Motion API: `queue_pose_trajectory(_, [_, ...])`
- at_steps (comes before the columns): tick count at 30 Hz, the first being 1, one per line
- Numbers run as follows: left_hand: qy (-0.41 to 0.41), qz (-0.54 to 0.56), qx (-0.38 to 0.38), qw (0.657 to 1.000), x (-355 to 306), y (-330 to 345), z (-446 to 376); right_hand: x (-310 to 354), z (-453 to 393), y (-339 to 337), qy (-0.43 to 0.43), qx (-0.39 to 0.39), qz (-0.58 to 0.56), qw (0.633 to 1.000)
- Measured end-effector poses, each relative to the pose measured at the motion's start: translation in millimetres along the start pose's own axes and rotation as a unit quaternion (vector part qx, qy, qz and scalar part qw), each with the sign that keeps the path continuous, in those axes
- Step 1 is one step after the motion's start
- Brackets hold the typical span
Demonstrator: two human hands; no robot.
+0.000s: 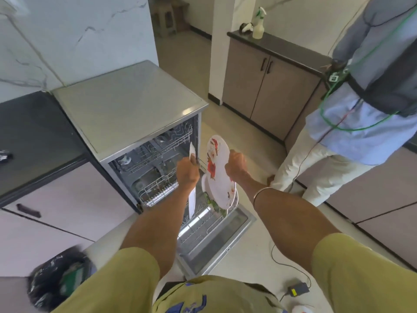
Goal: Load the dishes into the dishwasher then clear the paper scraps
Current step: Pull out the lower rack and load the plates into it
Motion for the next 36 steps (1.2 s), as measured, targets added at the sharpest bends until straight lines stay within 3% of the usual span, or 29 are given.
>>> queue_pose_trajectory(9, [-0.127,-0.069,-0.024,0.989,23,20,-29,1,-72,23,-0.024,0.082,0.042,0.995])
queue_pose_trajectory(15, [-0.259,0.01,-0.124,0.958,31,48,-47,-6,-126,33,-0.102,0.136,0.084,0.982])
queue_pose_trajectory(24, [-0.342,0.02,-0.173,0.923,25,84,-56,-19,-180,35,-0.179,0.216,0.103,0.954])
queue_pose_trajectory(27, [-0.383,0.058,-0.198,0.9,27,97,-48,-23,-186,35,-0.171,0.243,0.095,0.95])
queue_pose_trajectory(36, [-0.438,0.091,-0.165,0.879,75,150,-48,-54,-190,76,-0.12,0.275,0.068,0.952])
Point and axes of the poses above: each hand's wrist, its own z-axis away from the middle knuckle, its own y-axis out of the palm, x = y × z, the point moved 2 cm from there along -z, towards the middle knuckle, and after that the axes turned 10 degrees about z, right-handed, at the moved point
